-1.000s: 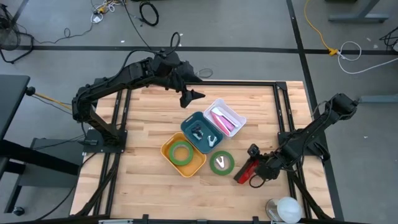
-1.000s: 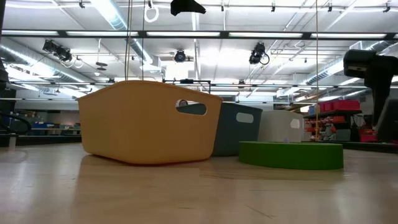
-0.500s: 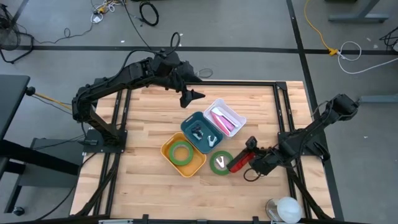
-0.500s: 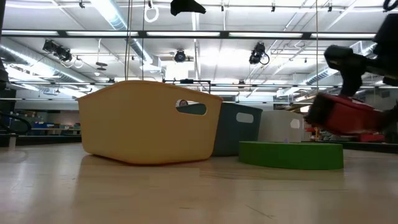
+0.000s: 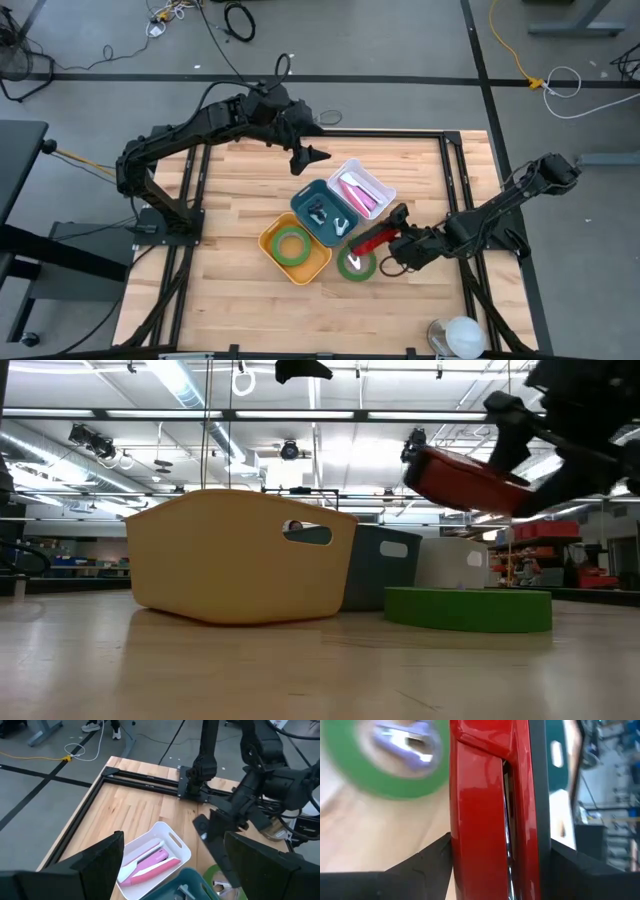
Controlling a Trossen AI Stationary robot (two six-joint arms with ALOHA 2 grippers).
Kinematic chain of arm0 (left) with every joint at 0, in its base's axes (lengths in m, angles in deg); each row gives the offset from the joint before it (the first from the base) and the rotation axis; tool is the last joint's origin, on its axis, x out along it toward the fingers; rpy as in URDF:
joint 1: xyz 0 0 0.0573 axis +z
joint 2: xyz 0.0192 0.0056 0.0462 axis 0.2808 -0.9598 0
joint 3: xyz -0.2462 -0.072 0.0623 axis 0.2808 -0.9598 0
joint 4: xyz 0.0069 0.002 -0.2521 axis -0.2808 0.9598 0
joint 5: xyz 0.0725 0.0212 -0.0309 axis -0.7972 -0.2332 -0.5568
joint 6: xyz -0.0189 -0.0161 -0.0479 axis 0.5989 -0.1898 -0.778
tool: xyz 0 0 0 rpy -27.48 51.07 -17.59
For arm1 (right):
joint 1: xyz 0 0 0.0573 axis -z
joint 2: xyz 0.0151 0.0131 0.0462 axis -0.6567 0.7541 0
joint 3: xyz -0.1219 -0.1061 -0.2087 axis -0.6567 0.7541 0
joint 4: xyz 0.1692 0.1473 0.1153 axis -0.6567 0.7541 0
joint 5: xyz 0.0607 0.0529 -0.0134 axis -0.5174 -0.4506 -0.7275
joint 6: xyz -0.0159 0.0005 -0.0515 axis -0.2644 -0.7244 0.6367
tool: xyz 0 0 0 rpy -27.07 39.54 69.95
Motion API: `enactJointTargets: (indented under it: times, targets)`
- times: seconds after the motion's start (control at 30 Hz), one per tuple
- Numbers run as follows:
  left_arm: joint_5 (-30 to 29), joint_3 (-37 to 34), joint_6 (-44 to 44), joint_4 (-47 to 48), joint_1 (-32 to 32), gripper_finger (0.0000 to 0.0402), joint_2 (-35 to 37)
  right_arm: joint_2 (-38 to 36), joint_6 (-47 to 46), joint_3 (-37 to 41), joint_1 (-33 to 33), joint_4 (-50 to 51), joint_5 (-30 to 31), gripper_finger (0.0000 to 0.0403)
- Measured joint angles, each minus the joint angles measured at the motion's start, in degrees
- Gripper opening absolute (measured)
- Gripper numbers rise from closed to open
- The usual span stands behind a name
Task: Pick and place Stapler, Stapler remover, tape
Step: Put the red stapler into the white bin
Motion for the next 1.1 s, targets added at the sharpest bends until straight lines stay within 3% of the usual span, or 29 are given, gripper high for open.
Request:
enactJointTargets:
  times: [0.3,0.8,0.9,1.1]
  targets:
    - [0.0,0.0,0.04,0.0,-0.28,0.0344,0.0,0.0,-2.51,-0.85,7.04,-6.16,6.22,0.0249]
    - [0.0,0.0,0.05,-0.04,-0.28,0.0344,0.0,0.0,-2.57,-0.85,21.77,-18.26,5.66,0.0243]
    - [0.0,0.0,0.04,-0.06,-0.28,0.0344,0.0,0.0,-6.55,-0.85,25.15,-19.47,2.65,0.0242]
    - [-0.02,0.0,0.04,-0.04,-0.28,0.0344,0.0,0.11,-23.38,-0.85,31.19,-18.58,-5.99,0.0242]
